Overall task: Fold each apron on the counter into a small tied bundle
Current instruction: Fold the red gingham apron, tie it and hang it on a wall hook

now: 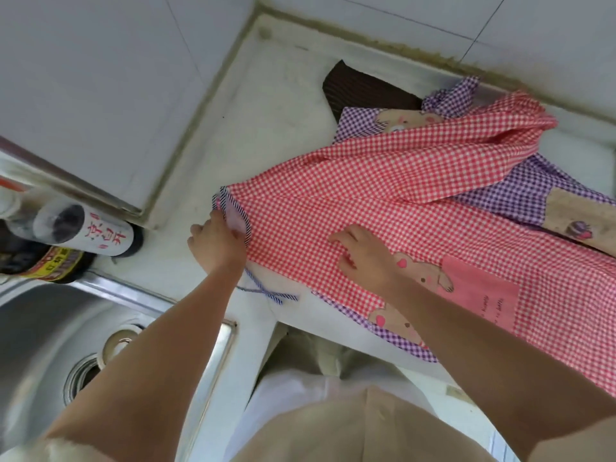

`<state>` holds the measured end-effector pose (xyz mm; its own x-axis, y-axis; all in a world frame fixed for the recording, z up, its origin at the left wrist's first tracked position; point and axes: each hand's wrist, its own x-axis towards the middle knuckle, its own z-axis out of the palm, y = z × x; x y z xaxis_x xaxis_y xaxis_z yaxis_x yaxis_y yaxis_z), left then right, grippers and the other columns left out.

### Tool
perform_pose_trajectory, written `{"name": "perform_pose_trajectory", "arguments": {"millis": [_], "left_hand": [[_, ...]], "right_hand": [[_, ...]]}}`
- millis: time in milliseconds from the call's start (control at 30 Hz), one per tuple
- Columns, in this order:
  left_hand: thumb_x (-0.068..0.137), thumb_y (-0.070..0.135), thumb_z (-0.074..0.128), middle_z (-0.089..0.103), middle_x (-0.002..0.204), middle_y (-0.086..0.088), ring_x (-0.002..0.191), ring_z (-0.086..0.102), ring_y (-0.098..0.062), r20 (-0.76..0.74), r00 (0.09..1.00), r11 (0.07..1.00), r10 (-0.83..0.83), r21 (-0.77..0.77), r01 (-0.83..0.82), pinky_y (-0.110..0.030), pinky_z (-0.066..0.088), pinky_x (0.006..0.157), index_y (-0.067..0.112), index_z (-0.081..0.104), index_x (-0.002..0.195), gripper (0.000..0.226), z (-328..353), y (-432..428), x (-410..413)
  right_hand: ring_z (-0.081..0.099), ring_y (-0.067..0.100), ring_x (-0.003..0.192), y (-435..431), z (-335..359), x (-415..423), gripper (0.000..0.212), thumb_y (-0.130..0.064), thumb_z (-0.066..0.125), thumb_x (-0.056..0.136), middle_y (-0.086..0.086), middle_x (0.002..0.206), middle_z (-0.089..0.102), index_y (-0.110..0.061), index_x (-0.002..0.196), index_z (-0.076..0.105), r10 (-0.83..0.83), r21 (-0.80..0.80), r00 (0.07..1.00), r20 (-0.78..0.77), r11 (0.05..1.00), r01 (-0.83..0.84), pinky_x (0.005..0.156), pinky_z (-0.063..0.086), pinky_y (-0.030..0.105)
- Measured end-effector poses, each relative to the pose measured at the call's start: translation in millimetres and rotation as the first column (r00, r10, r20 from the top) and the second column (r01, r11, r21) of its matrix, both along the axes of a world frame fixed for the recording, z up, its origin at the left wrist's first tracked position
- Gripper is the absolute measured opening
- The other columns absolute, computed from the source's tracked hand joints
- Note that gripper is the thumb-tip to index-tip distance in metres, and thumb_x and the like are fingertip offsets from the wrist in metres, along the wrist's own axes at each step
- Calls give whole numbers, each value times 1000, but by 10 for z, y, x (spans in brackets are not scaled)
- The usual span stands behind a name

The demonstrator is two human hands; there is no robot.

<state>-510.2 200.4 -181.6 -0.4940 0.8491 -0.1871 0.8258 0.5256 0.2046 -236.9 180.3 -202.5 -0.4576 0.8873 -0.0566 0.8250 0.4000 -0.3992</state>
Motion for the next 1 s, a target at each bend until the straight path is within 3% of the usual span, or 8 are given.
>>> {"name": "perform_pose_trajectory", "arguments": {"millis": [167, 300, 400, 500, 633, 767, 900, 1000], "left_hand": [[83, 12, 55, 45, 131, -21, 118, 42, -39, -49, 991, 985, 128, 120, -122, -45, 32, 91, 4, 48, 123, 42, 27, 69, -2], [83, 17, 45, 53, 118, -17, 110, 44, -36, 2, 958, 881, -287, 394, 263, -45, 34, 90, 5, 55, 113, 34, 114, 309, 313], [90, 33, 36, 59, 114, -14, 110, 47, -33, 53, 846, 771, -531, 444, 457, -45, 36, 91, 6, 57, 114, 42, 226, 616, 746], [90, 55, 25, 62, 120, -16, 116, 49, -35, 107, 774, 767, -624, 277, 579, -46, 34, 97, 9, 58, 123, 66, 335, 896, 1133], [94, 69, 21, 60, 130, -12, 123, 48, -31, 99, 738, 739, -668, -33, 673, -44, 31, 105, 19, 58, 129, 71, 437, 1174, 1455], [82, 83, 32, 34, 155, -12, 141, 33, -32, 387, 755, 704, -530, -295, 646, -49, 20, 118, 21, 40, 147, 90, 556, 1262, 1619], [84, 54, 66, 37, 151, 1, 136, 36, -19, 554, 632, 639, -542, -217, 738, -35, 22, 113, 19, 44, 144, 73, 712, 1359, 1665], [87, 34, 69, 52, 136, -1, 128, 46, -22, 598, 610, 702, -521, -107, 704, -39, 29, 111, 19, 60, 127, 43, 812, 1339, 1728]], "right_hand": [[45, -1, 70, 201, 164, 37, 27, -17, 57, 92, -5, 99, 57, -16, 118, 65, -33, -141, 996, -82, 990, 21, 73, 53, 34], [55, 13, 87, 529, 437, 178, 24, -14, 53, 88, 5, 104, 62, -9, 107, 66, -73, 134, 962, -262, 985, 111, 80, 50, 32], [51, 26, 111, 865, 676, 434, 34, -20, 50, 85, 10, 117, 59, -9, 116, 61, -200, 303, 957, -211, 917, 259, 97, 35, 37], [45, 29, 123, 1100, 815, 757, 49, -38, 37, 87, 10, 126, 57, -11, 123, 56, -340, 253, 940, 30, 912, 322, 106, 20, 40], [54, 26, 106, 1170, 924, 1162, 67, -51, 10, 90, 5, 109, 67, -14, 106, 63, -401, 179, 869, 289, 915, 362, 101, 21, 41], [47, 27, 117, 1190, 977, 1463, 48, -38, 26, 102, 4, 119, 66, -14, 111, 66, -459, 162, 783, 420, 887, 433, 102, 24, 43], [46, 32, 128, 1262, 995, 1635, 47, -32, 40, 98, 12, 141, 48, -14, 142, 41, -306, -166, 819, 485, 887, 430, 104, 38, 44], [40, 30, 134, 1282, 1004, 1621, 58, -35, 51, 95, 9, 147, 41, -18, 148, 34, -213, -238, 816, 538, 890, 389, 109, 32, 44]]}}
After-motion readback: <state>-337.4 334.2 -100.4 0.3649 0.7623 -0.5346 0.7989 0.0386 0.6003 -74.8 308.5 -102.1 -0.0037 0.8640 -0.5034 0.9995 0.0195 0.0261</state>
